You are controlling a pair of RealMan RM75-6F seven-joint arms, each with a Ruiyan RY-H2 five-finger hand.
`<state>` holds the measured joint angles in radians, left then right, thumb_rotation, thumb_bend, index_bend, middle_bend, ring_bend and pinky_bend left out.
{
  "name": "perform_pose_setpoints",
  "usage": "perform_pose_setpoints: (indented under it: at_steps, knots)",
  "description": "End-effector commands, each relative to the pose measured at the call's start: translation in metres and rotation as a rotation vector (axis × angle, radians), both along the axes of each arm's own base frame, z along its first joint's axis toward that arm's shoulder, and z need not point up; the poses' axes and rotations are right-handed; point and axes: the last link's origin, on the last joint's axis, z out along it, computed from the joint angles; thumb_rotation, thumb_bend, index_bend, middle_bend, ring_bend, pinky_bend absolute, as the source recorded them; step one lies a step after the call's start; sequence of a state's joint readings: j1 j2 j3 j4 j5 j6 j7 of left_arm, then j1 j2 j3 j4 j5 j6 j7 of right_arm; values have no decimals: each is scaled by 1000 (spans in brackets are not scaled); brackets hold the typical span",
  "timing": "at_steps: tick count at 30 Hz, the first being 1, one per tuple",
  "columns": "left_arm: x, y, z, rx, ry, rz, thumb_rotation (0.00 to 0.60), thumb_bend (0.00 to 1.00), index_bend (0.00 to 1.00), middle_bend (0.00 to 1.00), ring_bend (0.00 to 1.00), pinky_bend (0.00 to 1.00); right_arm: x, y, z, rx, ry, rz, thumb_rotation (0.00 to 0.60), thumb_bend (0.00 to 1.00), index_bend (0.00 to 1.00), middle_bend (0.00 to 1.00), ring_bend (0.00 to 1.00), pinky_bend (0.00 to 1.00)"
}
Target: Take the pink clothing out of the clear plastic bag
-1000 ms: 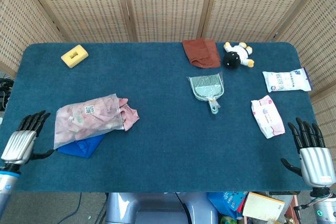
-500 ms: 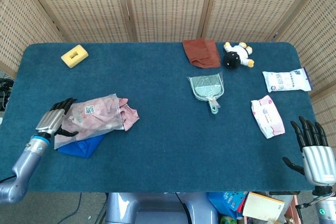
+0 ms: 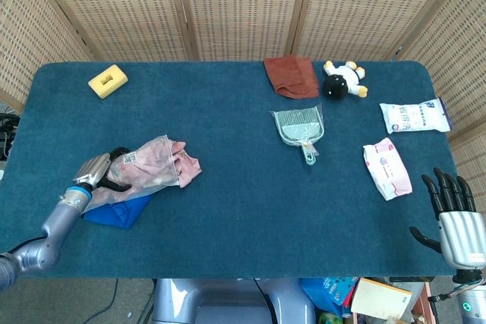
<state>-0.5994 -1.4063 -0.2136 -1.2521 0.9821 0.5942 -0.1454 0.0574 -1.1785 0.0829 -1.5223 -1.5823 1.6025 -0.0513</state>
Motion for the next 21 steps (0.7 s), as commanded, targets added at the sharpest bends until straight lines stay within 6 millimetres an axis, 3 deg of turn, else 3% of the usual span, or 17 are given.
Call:
perform_pose_setpoints:
  at_steps: [1,4,12,16,21]
  knots:
    - [2,2,-1,56,-18,-9,600,317,542,608,520,548,0,-1,0,-3,0,0,600,0,0,0,0,0]
    - [4,1,2,139,-34,-41,600,387,590,645,552,566,-1,-1,1,-9,0,-2,600,0,0,0,0,0]
    - [17,-7,14,230,-108,-161,600,402,614,664,568,568,2,-3,-6,26,-13,3,600,0,0,0,0,0]
    - [47,-12,25,317,-148,-363,600,402,620,669,574,574,3,-11,-9,84,-30,2,600,0,0,0,0,0]
    - [90,-17,24,317,-345,-512,600,402,620,669,575,574,15,-29,-5,171,-123,20,600,0,0,0,0,0]
